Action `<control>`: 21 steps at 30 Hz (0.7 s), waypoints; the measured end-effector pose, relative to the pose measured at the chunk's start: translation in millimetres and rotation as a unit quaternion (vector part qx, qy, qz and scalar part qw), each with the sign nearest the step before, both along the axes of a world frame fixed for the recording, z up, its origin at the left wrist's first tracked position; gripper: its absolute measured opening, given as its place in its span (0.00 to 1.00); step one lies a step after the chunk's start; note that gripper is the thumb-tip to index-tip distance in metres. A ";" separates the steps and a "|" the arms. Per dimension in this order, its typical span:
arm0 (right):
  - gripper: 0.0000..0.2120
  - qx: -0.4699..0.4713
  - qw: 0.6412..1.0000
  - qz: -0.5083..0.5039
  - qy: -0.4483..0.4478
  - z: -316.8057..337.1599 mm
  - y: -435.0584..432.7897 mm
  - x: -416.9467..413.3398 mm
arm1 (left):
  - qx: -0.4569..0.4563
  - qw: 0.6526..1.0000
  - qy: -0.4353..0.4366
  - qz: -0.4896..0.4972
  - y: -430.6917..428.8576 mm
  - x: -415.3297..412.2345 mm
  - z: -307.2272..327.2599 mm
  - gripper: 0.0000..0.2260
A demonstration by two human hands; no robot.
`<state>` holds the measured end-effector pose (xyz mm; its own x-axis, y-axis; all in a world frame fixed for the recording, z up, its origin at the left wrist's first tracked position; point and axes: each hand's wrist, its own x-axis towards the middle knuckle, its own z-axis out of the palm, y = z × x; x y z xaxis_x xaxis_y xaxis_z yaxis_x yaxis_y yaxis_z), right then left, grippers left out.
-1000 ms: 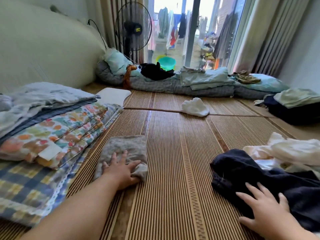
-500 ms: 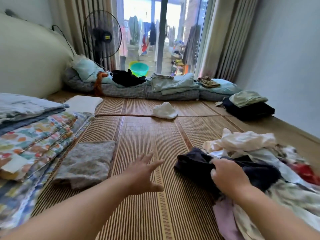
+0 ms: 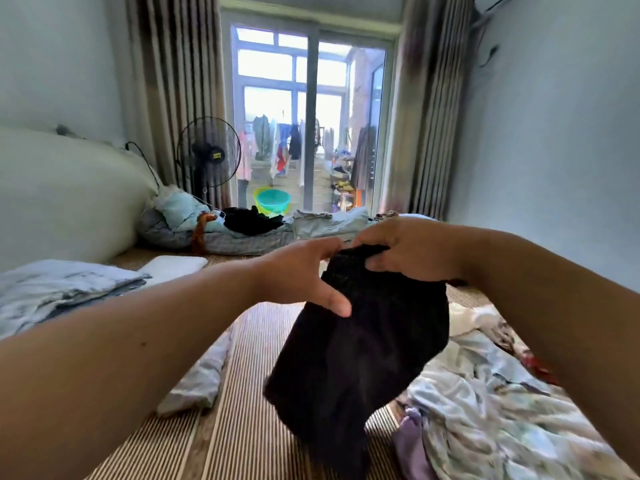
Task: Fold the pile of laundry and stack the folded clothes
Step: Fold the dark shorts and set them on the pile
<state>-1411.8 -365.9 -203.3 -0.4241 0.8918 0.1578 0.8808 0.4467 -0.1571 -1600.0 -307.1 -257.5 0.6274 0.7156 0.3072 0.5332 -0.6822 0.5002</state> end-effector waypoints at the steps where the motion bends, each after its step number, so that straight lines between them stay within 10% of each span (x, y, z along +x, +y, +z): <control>1: 0.15 -0.005 1.000 0.010 0.013 4.4 -3.3 -1.3 | -0.021 1.000 -0.006 -0.014 -3.7 -4.1 7.8 0.42; 5: 0.10 -0.018 0.997 0.055 0.053 17.2 -18.0 -6.6 | -0.158 0.985 0.001 -0.068 -16.8 -20.2 27.1 0.30; 11: 0.14 -0.029 0.999 0.023 0.020 18.7 -25.6 -8.9 | -0.055 0.994 0.078 0.045 -38.8 -29.6 54.0 0.10; 14: 0.22 -0.036 0.999 -0.006 -0.029 -3.6 -22.2 -9.9 | 0.055 0.984 0.131 0.109 -47.7 -37.0 68.1 0.13; 21: 0.11 0.074 0.984 -0.022 0.163 4.0 -8.1 -2.8 | 0.208 0.898 0.339 0.190 -56.6 -72.2 103.5 0.23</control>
